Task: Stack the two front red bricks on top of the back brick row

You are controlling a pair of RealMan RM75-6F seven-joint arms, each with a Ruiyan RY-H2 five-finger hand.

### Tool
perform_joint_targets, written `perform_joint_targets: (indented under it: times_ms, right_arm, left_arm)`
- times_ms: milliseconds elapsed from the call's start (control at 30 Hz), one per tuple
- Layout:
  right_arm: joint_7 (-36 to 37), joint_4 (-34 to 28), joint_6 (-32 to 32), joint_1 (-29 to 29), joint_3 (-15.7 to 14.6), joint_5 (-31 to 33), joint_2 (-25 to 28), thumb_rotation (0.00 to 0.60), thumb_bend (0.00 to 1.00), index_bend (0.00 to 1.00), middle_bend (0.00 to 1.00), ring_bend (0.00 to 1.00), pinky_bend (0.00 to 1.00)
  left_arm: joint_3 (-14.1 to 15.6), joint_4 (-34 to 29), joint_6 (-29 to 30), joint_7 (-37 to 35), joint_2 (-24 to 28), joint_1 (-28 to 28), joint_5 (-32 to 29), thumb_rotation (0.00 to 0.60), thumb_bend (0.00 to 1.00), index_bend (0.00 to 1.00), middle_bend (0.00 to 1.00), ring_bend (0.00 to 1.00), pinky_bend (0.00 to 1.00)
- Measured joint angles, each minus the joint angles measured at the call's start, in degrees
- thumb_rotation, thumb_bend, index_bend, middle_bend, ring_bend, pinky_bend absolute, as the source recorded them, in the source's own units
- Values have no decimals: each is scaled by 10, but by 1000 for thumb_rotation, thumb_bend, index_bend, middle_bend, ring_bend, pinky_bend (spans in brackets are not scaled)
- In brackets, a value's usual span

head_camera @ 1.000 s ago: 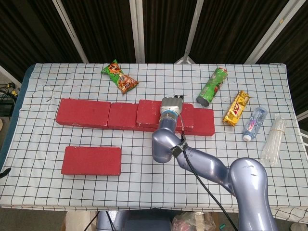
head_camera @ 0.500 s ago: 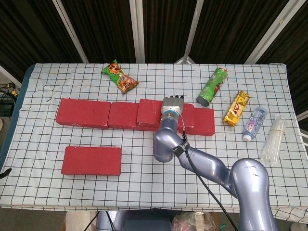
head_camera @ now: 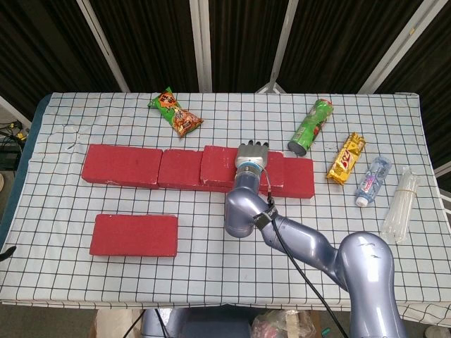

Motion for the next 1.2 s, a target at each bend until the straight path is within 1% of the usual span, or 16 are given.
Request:
perform_joint_targets:
  times_ms: [267,667,800,900,1033,1100,1200]
  right_arm:
    - [0,-19,8,-4,8,2,7,600,133,26,0,0,0]
    - [8,-43,19,-10,14,0,20,600,133,8,0,0,0]
    - [13,-64,25,-15,22,3,34,600,133,1,0,0,0]
    - [25,-96,29,-27,26,-4,50,600,132,0,0,0,0]
    - [64,-175,30,-63,23,-43,85,600,133,0,0,0,0]
    - [97,-238,29,-97,18,-80,111,600,133,0,0,0,0]
    - [155,-342,23,-167,4,-148,161,600,133,0,0,0,0]
  left_arm:
    - [1,-1,3,-4,2,2,2,600,0,97,0,0,0]
    - [0,0,2,-7,3,2,2,600,0,97,0,0,0]
    - [1,0,2,-12,3,2,5,600,0,97,0,0,0]
    - [1,3,3,-19,4,2,12,600,0,98,0,0,0]
    - [4,8,6,-29,4,3,28,600,0,97,0,0,0]
    - [7,10,7,-31,3,3,37,600,0,97,0,0,0]
    - [12,11,8,-32,1,2,51,600,0,98,0,0,0]
